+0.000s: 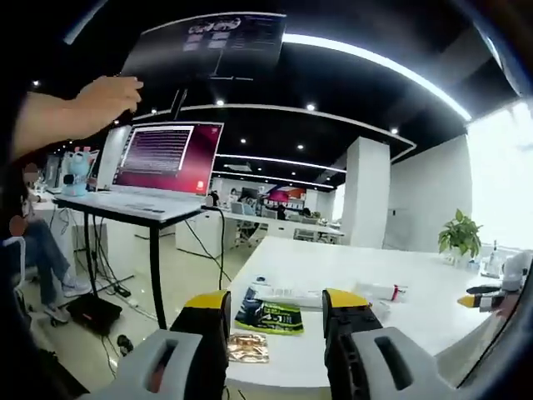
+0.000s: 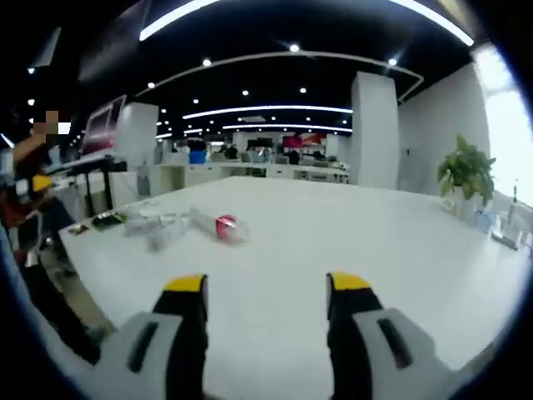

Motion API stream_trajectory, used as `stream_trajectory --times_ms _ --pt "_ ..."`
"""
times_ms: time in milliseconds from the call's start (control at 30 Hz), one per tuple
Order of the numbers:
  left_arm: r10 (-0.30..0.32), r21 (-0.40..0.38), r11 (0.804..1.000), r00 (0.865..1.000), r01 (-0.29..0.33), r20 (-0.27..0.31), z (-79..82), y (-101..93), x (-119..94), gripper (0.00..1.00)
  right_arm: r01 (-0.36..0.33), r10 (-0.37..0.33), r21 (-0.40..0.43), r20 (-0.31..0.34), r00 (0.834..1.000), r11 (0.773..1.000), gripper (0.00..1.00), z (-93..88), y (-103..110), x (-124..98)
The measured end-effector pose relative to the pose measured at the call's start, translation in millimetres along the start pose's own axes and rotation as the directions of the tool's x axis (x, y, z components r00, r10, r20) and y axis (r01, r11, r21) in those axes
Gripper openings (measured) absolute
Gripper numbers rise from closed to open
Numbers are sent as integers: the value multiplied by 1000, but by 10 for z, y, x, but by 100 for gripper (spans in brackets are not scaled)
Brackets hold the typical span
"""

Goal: Arrange the skincare products in the storage area until every visible bottle or jar stands upright without overlapping.

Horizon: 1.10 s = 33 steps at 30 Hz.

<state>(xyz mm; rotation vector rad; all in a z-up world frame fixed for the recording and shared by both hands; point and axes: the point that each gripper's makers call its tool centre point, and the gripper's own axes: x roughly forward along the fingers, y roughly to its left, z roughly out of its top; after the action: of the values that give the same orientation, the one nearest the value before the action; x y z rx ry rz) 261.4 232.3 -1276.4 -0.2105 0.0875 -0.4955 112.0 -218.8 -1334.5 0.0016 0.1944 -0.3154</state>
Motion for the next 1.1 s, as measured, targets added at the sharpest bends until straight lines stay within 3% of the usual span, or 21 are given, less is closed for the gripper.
stream_trajectory --times_ms 67,133,200,267,367,633,767,1100 --pt "2 58 998 1000 -1 -18 -26 20 -71 46 -14 14 14 9 1000 1000 56 32 82 92" --pt "6 65 998 999 -4 -35 -27 50 -95 46 -22 22 29 10 1000 999 56 51 172 179" --pt "14 59 998 998 -11 -63 -5 94 -95 46 -17 17 108 2 1000 994 56 50 258 234" --pt "21 59 998 998 -18 -51 45 135 -86 46 -16 15 151 7 1000 988 56 59 292 256" --pt "60 29 998 998 -60 1 148 234 -102 46 -16 20 106 -32 999 994 56 18 338 302" --pt "64 40 997 998 -63 -2 111 377 -277 46 -11 19 117 -60 998 993 56 66 569 447" --pt "67 12 998 998 -67 -11 94 407 -269 46 20 -11 174 -55 998 984 55 45 573 407" --pt "83 1 997 996 -83 -28 45 552 -379 45 80 -62 185 -103 993 980 56 -162 510 366"
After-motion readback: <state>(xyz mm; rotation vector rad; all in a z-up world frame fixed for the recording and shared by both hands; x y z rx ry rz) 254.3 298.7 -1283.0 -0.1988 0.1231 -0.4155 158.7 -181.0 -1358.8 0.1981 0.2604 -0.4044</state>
